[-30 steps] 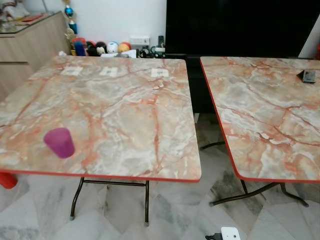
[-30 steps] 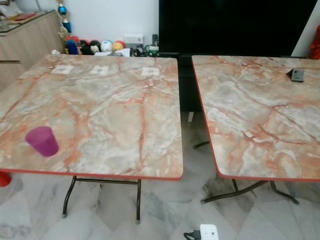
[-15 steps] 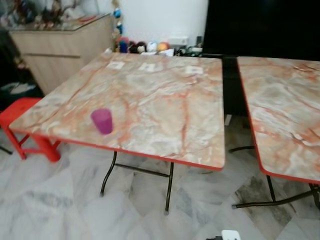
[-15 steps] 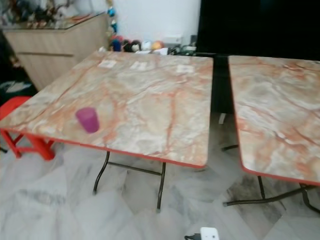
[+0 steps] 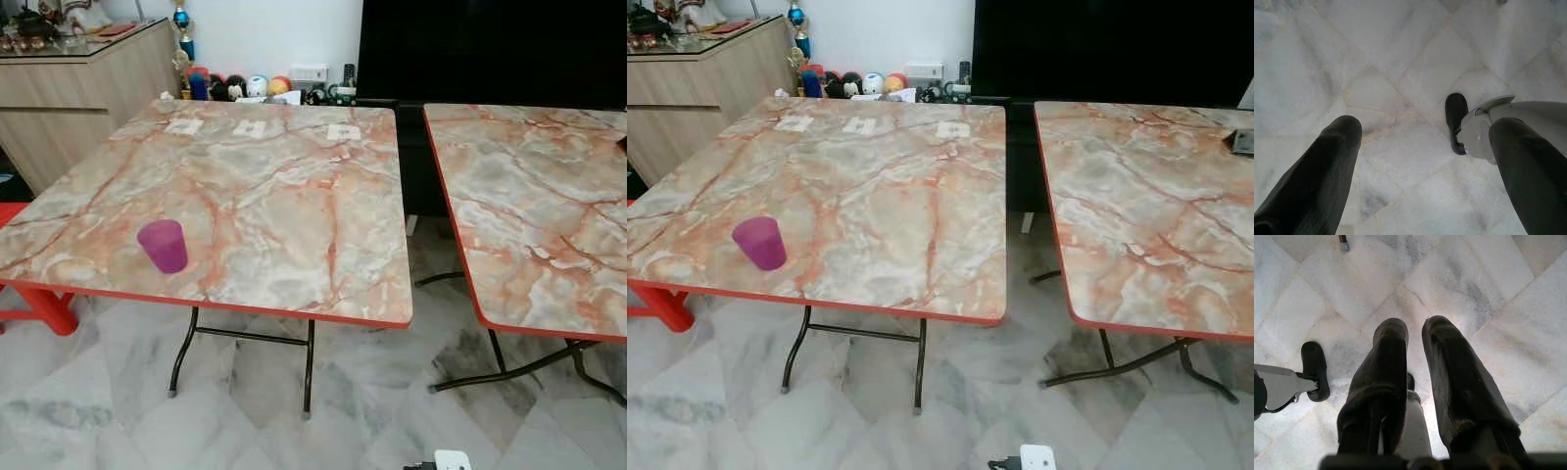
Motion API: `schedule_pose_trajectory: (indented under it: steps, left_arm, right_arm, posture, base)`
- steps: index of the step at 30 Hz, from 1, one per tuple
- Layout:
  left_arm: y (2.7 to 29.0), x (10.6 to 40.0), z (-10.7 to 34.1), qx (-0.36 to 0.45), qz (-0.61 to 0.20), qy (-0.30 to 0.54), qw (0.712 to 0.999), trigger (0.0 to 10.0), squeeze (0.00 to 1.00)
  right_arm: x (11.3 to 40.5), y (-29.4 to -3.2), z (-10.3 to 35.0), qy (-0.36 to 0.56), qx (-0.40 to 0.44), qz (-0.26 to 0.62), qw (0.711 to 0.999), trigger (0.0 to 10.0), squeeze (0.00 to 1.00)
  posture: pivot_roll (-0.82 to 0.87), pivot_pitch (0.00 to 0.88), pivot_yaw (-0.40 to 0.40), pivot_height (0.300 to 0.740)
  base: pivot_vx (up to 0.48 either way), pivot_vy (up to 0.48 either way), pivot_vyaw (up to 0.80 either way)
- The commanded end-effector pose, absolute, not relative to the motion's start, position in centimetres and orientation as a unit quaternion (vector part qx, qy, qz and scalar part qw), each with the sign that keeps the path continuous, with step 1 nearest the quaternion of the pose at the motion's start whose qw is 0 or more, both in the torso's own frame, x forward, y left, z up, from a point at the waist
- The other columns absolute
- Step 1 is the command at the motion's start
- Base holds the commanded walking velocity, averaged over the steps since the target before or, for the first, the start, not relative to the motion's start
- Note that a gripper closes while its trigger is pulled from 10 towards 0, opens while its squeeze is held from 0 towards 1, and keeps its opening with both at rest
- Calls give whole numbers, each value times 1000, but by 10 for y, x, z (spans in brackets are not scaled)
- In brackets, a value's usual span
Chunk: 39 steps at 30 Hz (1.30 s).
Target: Setting the table
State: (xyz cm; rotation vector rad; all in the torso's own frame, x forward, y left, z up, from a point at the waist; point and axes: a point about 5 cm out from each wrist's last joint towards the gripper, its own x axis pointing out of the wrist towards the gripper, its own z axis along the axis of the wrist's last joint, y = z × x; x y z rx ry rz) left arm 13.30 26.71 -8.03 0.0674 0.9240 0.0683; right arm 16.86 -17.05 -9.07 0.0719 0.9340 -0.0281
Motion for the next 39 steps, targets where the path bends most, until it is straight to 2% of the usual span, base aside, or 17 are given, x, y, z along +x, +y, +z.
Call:
schedule_pose_trajectory:
  steps: [1, 39]
  left_arm:
    - [269, 126, -83, 27, 41, 457, 888, 10000, 0]
    - [270, 126, -82, 29, 43, 458, 888, 10000, 0]
  right_arm:
    - [165, -170, -93, 456, 37, -16, 889, 10000, 0]
    - [159, -169, -95, 467, 40, -21, 883, 10000, 0]
  posture:
    - [22, 50, 4, 740]
    - [33, 52, 5, 740]
  base:
    - [0, 337, 0]
    - [0, 343, 0]
